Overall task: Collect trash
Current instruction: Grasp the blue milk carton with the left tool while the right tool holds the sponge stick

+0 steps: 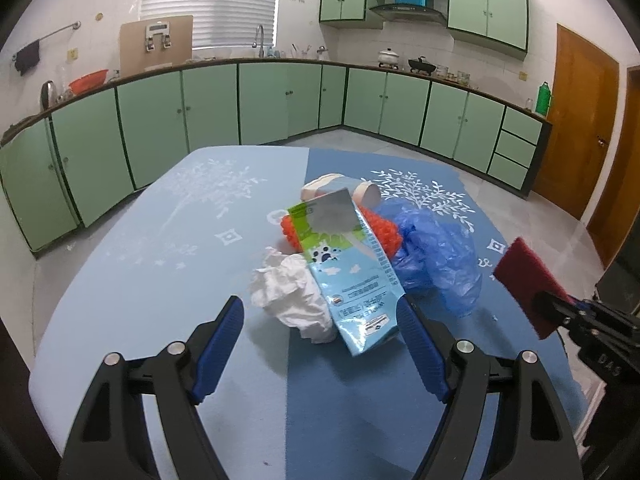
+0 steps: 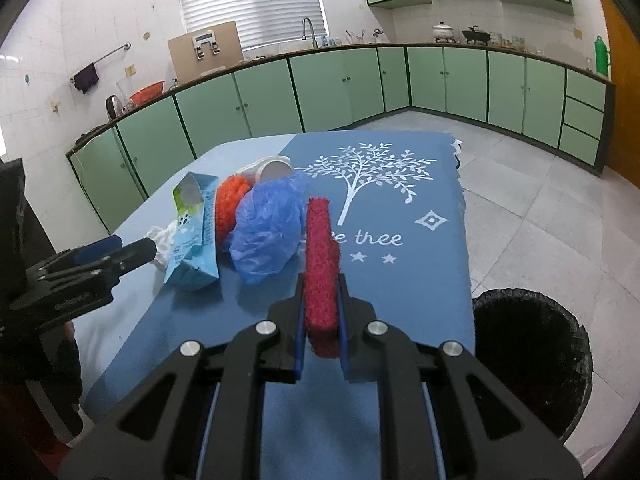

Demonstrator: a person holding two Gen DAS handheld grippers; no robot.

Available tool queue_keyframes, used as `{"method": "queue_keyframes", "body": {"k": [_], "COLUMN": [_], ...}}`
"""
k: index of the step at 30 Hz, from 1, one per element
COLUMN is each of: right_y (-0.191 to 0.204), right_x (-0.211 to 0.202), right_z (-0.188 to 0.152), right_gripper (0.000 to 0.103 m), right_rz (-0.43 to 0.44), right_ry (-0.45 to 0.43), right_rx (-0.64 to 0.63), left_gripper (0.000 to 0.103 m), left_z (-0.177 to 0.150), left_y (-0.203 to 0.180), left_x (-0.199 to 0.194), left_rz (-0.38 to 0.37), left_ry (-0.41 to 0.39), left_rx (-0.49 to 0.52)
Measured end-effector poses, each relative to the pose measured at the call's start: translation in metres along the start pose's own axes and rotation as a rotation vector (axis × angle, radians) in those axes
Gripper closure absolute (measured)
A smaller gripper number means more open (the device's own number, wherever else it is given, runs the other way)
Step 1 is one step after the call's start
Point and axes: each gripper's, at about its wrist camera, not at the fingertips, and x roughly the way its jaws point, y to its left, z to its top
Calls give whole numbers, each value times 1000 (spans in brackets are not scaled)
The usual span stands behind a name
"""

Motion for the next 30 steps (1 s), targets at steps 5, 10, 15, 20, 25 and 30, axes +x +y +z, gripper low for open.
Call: {"method": "queue_keyframes", "body": {"k": [5, 10, 15, 20, 25, 30], "right_y": [-3, -12, -14, -19, -21, -21], "right_x": [7, 13, 21, 29, 36, 38], "right_z": [3, 5, 4, 4, 3, 3], "right_gripper": [91, 91, 91, 91, 91, 91], "right_rz": [-17, -31, -33, -28, -24, -22], "right_ry": [4, 15, 29, 46, 65, 71], "right_rx": [-11, -3, -14, -5, -2, -1], "left_gripper": [26, 29, 30, 26, 26, 37], "left_z": [6, 11, 8, 8, 13, 14], "left_y": [-14, -24, -27, -20, -14, -15], "left_x": [4, 19, 41, 58, 66, 60], "left_rz": [-31, -42, -16, 4, 15, 15], "left_ry": [-13, -1, 46, 88, 94, 75], "left_rx": [23, 23, 16, -16, -21, -12]}}
